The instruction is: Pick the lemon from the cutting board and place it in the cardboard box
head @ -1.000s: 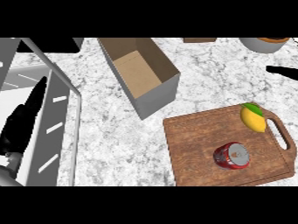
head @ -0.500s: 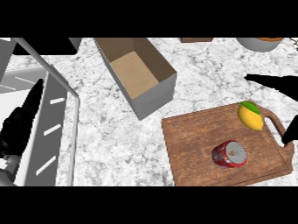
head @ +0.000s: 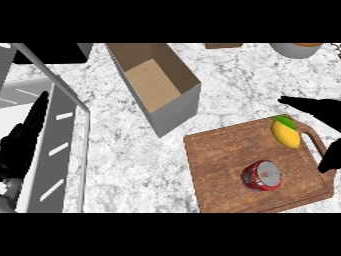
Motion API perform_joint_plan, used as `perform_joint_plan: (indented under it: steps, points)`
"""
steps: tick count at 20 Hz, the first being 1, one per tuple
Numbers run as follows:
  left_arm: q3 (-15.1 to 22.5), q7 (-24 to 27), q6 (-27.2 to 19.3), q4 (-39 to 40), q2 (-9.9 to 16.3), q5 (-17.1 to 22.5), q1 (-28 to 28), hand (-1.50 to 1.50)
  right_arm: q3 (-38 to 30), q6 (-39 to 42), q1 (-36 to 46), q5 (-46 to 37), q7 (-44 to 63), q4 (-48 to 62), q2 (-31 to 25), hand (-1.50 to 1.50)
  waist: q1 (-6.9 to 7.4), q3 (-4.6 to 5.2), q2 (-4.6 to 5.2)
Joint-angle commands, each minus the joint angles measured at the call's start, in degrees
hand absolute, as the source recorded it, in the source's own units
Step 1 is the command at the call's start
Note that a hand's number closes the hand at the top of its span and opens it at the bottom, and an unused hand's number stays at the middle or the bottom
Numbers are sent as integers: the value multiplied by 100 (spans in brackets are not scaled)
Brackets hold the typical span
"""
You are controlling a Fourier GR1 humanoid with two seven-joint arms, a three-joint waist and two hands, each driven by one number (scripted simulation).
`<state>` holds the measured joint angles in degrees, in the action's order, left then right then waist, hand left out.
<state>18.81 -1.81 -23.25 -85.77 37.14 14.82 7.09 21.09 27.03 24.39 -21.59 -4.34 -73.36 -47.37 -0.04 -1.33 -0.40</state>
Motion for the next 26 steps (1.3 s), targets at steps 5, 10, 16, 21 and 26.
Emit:
perform_joint_plan:
  steps: [5,10,16,21,26]
  points:
    - [156,458,-44,255,-470,-127,-454,0,-108,65,194,-295,33,234,333,-150,47,136,44]
    - [160,-83,-191,-272,-353,-95,-448,0,-101,-273,-42,-615,-98,460,608,-150,81,130,40]
    - [155,-72,-91,99,-453,-62,-179,0,-262,-218,12,-679,-253,539,740,-150,36,133,49]
    - [295,-90,-257,-130,-495,-118,-373,0,-304,-375,78,-947,-537,1057,787,-150,98,129,55]
    - [155,325,-38,289,-418,-70,-387,0,-200,-318,-89,-1200,-503,764,763,-150,33,136,47]
